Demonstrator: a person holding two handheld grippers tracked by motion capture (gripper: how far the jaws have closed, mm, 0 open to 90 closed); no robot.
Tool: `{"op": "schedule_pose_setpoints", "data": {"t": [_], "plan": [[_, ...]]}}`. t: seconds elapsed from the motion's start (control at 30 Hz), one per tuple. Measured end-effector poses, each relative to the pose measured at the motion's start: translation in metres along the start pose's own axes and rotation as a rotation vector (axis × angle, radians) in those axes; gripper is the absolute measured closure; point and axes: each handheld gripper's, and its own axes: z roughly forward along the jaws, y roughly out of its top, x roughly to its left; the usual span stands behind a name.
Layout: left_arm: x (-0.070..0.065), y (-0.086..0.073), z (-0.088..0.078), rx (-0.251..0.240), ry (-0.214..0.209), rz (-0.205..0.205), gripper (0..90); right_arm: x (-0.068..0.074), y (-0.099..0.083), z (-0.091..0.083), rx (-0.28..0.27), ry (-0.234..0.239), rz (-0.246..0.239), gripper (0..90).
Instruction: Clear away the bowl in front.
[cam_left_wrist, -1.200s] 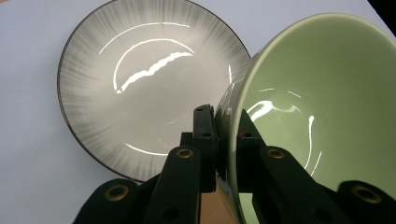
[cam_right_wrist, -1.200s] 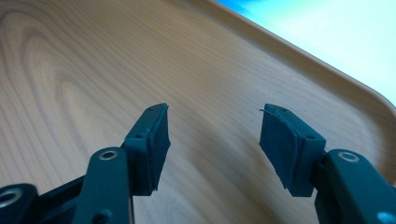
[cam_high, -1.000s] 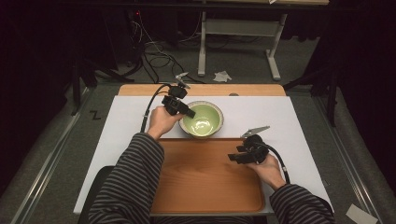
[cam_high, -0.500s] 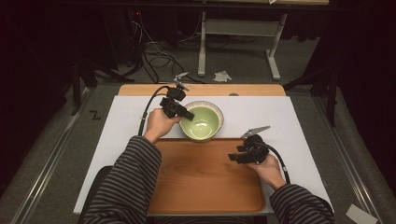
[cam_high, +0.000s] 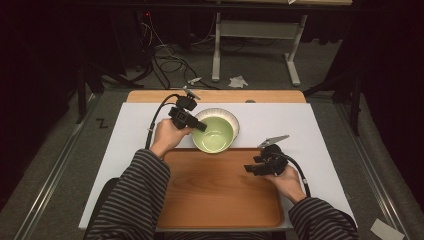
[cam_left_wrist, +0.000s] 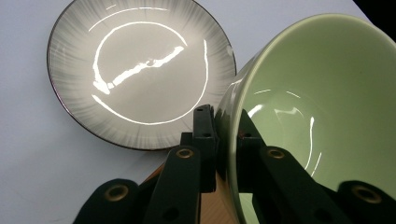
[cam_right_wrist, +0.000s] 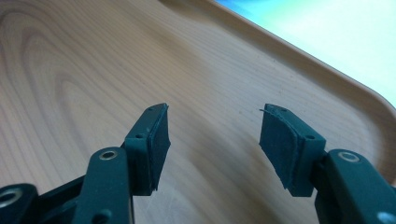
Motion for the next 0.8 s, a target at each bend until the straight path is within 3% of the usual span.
{"op": "schedule_pose_setpoints", "data": {"t": [0.8], "plan": [[-0.002, -0.017, -0.016, 0.006, -0.032, 0.003, 83.7, 0.0, 0.0, 0.0, 0.0, 0.0, 0.0, 43.7]]}}
